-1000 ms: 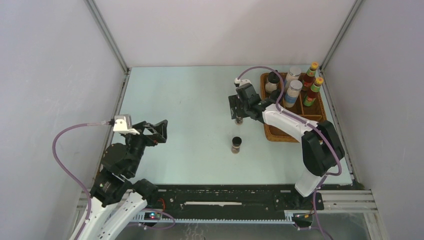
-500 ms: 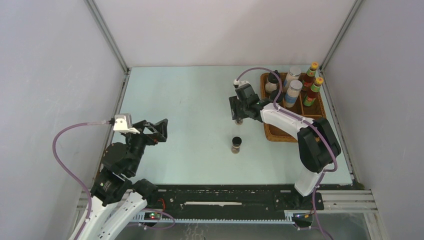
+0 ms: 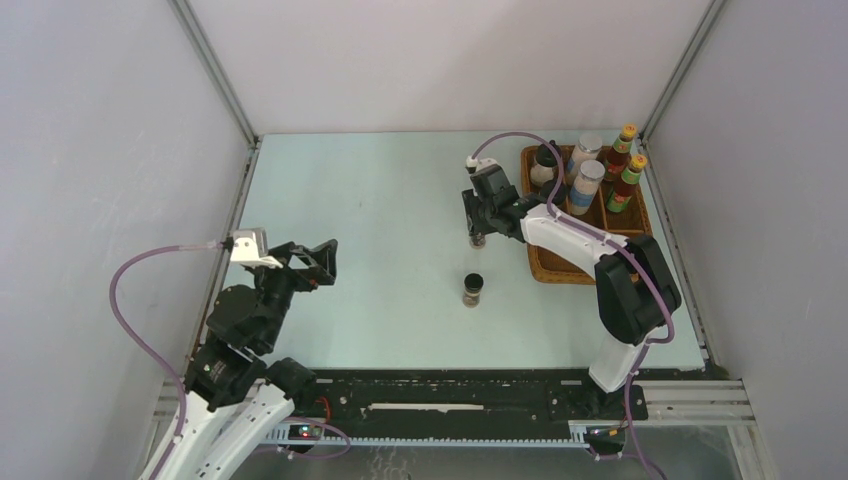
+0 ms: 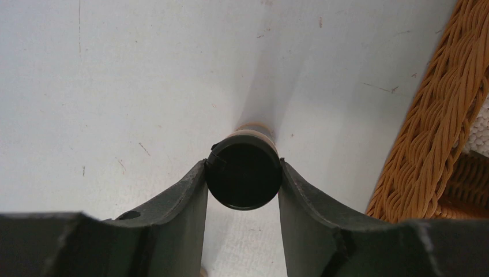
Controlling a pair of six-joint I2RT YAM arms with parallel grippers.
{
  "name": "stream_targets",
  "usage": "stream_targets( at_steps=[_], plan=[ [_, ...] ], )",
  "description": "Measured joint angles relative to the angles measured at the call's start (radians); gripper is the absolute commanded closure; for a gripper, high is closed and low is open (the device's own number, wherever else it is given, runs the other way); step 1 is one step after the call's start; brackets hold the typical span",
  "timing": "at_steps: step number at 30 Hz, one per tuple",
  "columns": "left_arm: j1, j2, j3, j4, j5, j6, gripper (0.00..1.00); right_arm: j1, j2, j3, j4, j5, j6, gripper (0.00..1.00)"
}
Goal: Organize the condiment bottles
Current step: Pick up the bottle from the center of the board.
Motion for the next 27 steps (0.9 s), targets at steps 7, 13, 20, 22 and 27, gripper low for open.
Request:
stream_targets(
  at_steps=[7,13,20,22,27],
  plan=[
    [0.000,-0.002,0.000,0.000,0.000,0.000,0.00,-0.003,0.005,0.011,-0.006,0.000,-0.006,0.82],
    [0.000,-0.003,0.000,0.000,0.000,0.000,0.00,-0.003,0.005,0.011,-0.013,0.001,-0.007,1.00],
    [0.000,-0.014,0.000,0.000,0.000,0.000,0.00,-0.003,0.001,0.011,-0.024,0.005,-0.008,1.00],
    [0.000,-0.016,0.000,0.000,0.000,0.000,0.00,-0.003,-0.008,0.011,-0.037,0.006,-0.008,1.00],
    [0.000,-0.021,0.000,-0.001,0.000,0.000,0.00,0.003,-0.048,0.033,-0.064,0.010,-0.008,1.00]
  ],
)
